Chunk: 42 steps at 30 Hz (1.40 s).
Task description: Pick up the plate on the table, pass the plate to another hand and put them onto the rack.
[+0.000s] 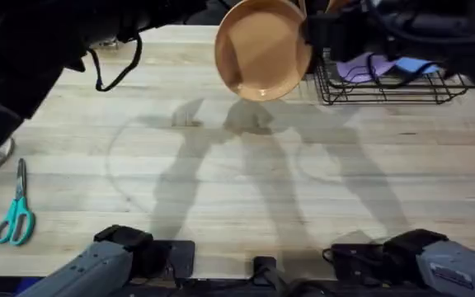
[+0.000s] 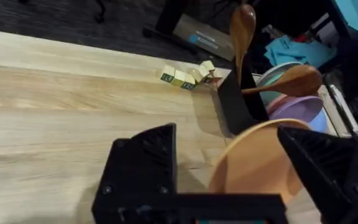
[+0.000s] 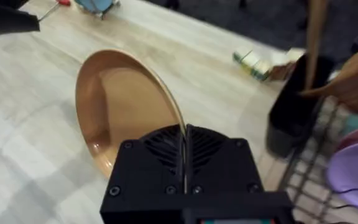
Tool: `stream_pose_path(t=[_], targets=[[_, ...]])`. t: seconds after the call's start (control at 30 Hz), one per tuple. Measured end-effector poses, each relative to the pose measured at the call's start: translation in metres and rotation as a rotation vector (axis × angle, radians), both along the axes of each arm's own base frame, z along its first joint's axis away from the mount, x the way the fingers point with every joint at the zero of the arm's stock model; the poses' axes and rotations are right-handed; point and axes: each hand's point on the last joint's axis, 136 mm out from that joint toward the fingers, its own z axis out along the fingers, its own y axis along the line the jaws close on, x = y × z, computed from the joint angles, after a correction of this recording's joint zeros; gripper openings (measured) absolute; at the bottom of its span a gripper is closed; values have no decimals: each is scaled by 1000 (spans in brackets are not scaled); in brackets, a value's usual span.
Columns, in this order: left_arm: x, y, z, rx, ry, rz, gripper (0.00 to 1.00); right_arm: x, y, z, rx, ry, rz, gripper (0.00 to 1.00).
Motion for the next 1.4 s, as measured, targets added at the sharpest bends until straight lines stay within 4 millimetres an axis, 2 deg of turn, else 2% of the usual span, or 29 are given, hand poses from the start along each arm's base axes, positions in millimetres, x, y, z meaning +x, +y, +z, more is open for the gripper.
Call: stream_pose_path(t=[0.27, 0.6, 0.9, 1.23, 1.4], targets=[[-8, 8, 20, -3, -66, 32, 993, -5, -39, 38, -75, -166, -43, 29], [-7, 10, 20, 1, -67, 43, 993, -19, -96, 82, -220, -369, -138, 28], [-7, 10, 20, 2, -67, 46, 993, -37, -139, 111, -457, -540, -196, 26], [-7, 10, 20, 2, -67, 47, 994, -41, -177, 118, -759, -625, -215, 28], [-7, 10, 20, 2, -67, 47, 993, -42, -183, 118, -910, -662, -177, 28]])
